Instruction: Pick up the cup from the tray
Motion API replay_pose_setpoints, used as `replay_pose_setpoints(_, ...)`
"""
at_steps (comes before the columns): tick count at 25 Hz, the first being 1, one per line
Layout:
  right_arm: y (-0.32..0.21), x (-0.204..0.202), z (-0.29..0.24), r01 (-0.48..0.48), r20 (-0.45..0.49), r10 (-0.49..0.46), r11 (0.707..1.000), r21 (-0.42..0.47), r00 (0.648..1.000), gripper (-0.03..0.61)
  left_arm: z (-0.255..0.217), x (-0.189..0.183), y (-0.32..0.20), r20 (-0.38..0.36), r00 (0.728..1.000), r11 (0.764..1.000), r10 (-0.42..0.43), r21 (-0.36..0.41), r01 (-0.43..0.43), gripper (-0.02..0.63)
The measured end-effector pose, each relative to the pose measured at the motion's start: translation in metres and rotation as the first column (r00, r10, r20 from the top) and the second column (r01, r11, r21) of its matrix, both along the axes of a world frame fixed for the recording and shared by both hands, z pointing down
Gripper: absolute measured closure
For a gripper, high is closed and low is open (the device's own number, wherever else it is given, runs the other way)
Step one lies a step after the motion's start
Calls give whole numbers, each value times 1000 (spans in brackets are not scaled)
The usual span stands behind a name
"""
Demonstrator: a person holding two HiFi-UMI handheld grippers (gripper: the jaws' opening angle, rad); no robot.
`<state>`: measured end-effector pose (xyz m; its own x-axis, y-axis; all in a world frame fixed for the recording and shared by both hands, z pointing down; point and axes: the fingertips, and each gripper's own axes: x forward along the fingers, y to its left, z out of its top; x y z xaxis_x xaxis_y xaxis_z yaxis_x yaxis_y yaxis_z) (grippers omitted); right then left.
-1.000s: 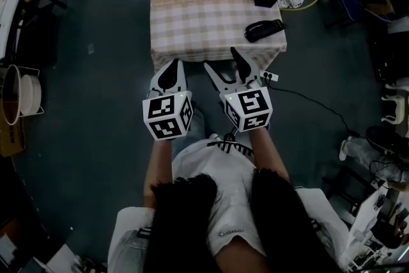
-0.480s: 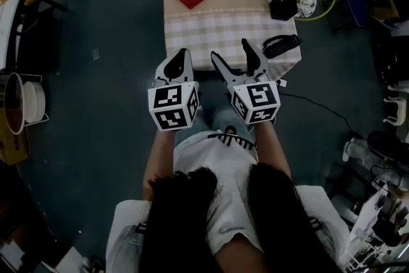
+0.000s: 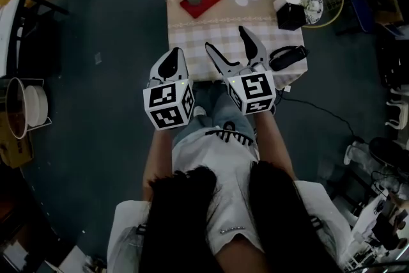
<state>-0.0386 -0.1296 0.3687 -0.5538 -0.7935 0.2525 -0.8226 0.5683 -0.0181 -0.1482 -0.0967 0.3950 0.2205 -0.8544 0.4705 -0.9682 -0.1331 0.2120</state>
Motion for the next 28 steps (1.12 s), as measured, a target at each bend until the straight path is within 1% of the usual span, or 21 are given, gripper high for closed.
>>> replay_pose_setpoints(8,-64,-15,23,42,-12,-43,999,-26,999,195,12,-1,-56,15,1000,999,-6,-32,7,607)
replay_pose_setpoints(12,-97,-22,40,64,-10,-64,996,-57,998,186,25,-4,-85,64,998,999,-9,-43,12,607)
replay_pose_setpoints(14,-112,-28,50,78,-13,-79,994,-74,997,181,32,-7,-98,76,997,998,-13,-56,17,607)
replay_pose_setpoints(20,-157,-43,89,104,-33,-109,987,-125,993,175,60,-12,-133,45,997,992,-61,-109,66,607)
replay_pose_setpoints(25,-182,-53,125,117,-12,-121,977,-177,993,167,87,-18,-149,46,995,982,-88,-161,94,607)
replay_pose_setpoints(28,-194,-58,143,122,-14,-127,974,-193,992,160,103,-24,-157,57,992,975,-110,-188,119,607)
